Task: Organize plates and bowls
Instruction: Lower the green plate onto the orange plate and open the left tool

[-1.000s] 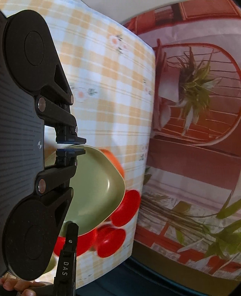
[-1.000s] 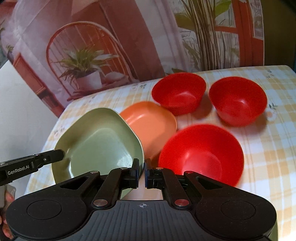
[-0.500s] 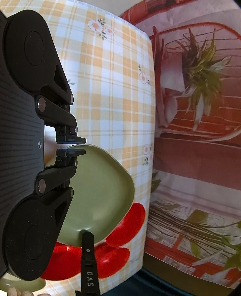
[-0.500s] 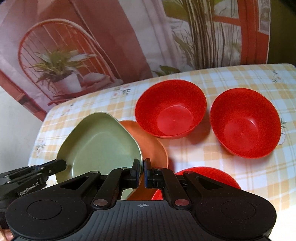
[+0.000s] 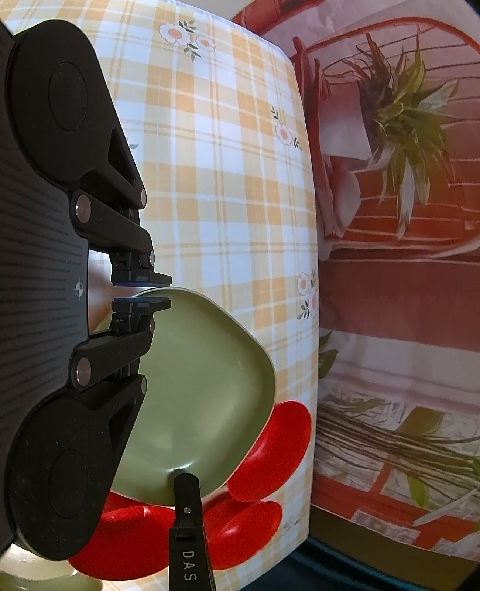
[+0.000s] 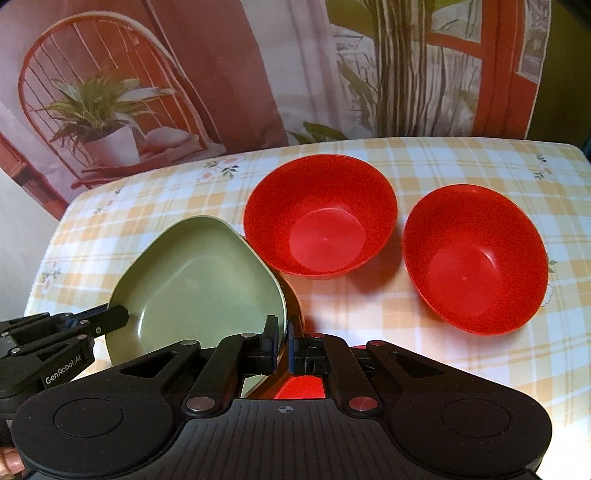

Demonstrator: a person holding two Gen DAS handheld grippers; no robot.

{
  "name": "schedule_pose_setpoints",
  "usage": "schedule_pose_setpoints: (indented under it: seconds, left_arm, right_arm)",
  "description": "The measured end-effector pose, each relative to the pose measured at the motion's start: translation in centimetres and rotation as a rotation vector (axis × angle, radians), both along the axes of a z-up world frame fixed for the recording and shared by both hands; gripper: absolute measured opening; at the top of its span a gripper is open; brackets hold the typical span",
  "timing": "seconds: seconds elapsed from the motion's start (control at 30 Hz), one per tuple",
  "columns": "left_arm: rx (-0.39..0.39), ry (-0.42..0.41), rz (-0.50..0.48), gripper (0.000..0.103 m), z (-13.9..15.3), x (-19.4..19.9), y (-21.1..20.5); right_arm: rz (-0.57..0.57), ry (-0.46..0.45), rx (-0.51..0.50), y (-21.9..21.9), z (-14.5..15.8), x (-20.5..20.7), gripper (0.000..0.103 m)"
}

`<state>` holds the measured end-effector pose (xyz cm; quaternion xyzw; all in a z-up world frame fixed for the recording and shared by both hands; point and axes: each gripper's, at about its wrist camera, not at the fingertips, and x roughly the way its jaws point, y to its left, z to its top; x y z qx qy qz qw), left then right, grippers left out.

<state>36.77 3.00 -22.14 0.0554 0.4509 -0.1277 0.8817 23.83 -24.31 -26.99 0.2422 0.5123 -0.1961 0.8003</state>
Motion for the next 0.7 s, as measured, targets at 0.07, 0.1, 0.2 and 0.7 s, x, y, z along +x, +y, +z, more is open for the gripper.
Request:
schedule_pose_setpoints:
  seconds: [0.07, 0.1, 0.2, 0.7]
  left_arm:
    - [0.003, 0.002, -0.005, 0.006, -0.13, 0.02, -0.11]
    - [0.007, 0.003, -0.006, 0.006, -0.24, 0.05, -0.16]
    - [0.015, 0.001, -0.008, 0.007, -0.45, 0.11, -0.27]
    - [0.035, 0.0, -0.017, 0.007, -0.76, 0.26, -0.15]
  right_arm:
    - [0.008, 0.01, -0.011, 0.11, -0.14, 0.05, 0.005]
    - [0.013, 0.009, -0.016, 0.18, -0.17, 0.05, 0.005]
    - [0.032, 0.016, -0.04, 0.5, -0.13, 0.23, 0.005]
    - [0.063, 0.023, -0.086, 0.24, 0.18, 0.33, 0.014]
